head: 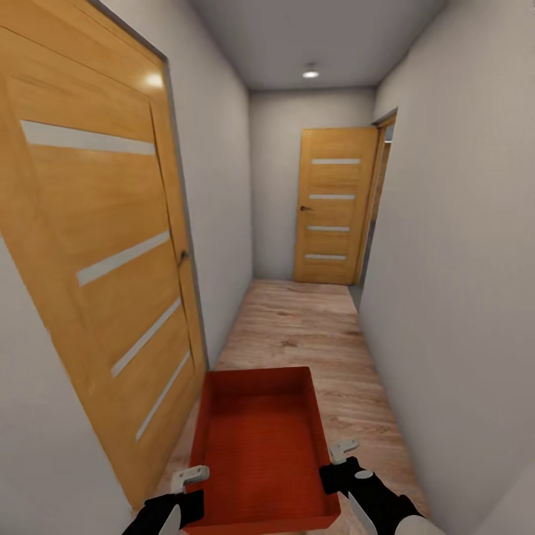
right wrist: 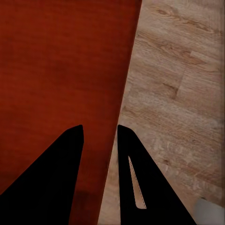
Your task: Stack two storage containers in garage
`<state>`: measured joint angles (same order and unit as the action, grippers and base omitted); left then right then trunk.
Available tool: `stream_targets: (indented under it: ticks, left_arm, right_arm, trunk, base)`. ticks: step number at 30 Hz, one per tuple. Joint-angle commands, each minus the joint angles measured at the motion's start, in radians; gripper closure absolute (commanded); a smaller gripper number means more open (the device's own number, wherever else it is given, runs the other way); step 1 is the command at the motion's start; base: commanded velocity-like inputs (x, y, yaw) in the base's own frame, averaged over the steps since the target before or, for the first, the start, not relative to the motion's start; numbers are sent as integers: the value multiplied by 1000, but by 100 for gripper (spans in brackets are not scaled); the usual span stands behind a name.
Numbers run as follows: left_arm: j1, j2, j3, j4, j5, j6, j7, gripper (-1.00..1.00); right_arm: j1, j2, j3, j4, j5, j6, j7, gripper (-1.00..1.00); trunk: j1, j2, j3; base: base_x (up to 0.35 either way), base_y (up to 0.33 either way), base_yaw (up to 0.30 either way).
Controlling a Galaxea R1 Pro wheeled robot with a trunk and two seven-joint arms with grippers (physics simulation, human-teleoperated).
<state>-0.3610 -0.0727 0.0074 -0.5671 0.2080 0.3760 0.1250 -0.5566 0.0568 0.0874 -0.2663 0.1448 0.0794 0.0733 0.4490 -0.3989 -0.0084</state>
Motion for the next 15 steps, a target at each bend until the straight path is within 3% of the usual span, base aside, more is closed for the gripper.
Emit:
stream_targets:
  ticks: [1, 15]
  left_arm:
    - [0, -1, 0, -4, -21, -11, 12, 100]
    - [0, -1, 0, -4, -21, -11, 12, 100]
  right_arm:
    - [0, 37, -12, 1, 2, 6, 31, 100]
    - [0, 37, -12, 1, 2, 6, 31, 100]
  trunk:
    - [1, -1, -1]
    - [1, -1, -1]
  base:
    - [323, 0, -138]
    - [323, 0, -27]
